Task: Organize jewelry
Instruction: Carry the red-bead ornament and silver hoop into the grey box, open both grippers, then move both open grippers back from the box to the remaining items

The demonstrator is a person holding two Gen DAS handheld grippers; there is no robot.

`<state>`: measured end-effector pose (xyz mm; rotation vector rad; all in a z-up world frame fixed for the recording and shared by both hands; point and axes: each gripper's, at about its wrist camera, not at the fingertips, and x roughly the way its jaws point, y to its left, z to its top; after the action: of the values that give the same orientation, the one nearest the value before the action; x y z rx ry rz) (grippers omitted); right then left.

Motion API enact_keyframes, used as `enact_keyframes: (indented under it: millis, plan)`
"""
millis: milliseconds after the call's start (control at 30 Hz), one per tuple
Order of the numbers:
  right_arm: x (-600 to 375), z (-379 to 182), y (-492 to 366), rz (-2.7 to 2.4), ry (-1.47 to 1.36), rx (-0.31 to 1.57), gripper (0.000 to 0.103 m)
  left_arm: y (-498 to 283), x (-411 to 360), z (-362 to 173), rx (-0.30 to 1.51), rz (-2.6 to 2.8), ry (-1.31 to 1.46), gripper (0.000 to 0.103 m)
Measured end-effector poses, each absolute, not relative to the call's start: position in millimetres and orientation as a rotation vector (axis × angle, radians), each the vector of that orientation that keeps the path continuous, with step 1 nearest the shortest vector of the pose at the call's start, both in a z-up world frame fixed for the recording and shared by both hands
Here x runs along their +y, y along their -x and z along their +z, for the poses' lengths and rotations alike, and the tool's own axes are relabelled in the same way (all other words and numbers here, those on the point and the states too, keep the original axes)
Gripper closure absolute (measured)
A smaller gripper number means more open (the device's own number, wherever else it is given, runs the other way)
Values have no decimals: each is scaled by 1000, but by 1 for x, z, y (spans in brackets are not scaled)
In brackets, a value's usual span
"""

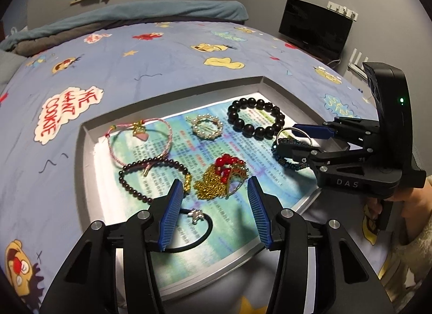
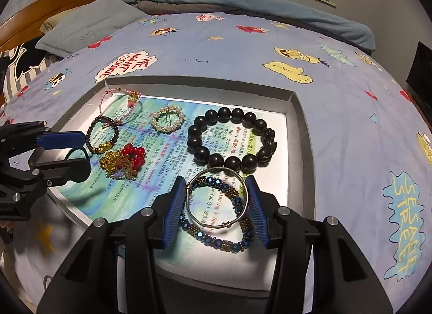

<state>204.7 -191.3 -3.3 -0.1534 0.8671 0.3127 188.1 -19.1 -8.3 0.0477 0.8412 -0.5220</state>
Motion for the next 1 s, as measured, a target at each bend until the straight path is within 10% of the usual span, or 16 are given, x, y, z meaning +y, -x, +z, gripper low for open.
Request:
enact_keyframes:
  millis: [567, 767, 1000]
  plan:
    - [-203, 26, -164, 314, 100, 781, 41, -166, 1, 8, 801, -453, -50, 52]
    - [-207, 39, -138, 318, 87, 747, 28, -145, 11, 14, 777, -376, -81, 26]
    - [-205, 46, -113, 329, 87, 726, 21, -121, 22, 20, 772, -301, -96, 24]
